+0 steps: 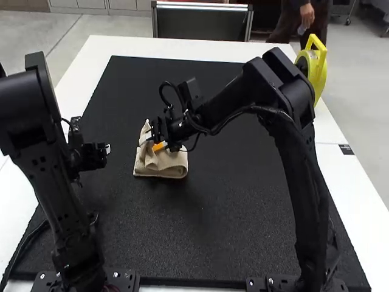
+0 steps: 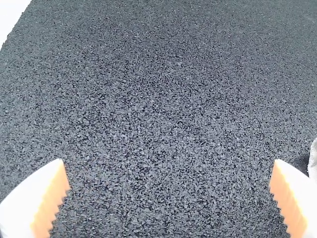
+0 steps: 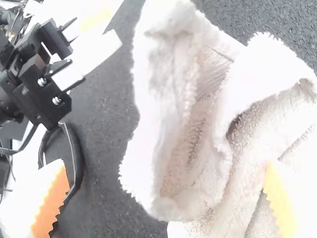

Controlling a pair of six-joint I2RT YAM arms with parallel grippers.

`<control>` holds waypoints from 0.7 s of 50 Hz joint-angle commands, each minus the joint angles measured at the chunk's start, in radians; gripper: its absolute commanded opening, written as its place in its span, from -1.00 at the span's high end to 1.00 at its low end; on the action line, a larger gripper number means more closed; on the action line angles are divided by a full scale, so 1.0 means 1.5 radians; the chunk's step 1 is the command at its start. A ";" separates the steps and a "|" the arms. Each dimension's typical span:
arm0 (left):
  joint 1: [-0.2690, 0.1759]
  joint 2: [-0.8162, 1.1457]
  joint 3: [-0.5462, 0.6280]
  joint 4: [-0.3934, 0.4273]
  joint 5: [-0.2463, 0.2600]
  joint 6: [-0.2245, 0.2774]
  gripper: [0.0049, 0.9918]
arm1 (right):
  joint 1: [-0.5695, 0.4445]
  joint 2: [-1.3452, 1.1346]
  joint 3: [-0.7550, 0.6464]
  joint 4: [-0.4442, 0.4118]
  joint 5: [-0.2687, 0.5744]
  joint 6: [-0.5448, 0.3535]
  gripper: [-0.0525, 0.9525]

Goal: Fold the towel.

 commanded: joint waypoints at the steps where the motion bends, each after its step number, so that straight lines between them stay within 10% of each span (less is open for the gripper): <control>1: 0.004 0.002 -0.002 0.003 0.014 0.009 -0.94 | 0.004 -0.006 0.029 0.004 -0.015 0.000 -0.91; 35: 0.000 0.006 -0.002 0.003 0.014 0.007 -0.94 | 0.030 -0.023 0.074 -0.023 -0.044 0.010 -0.91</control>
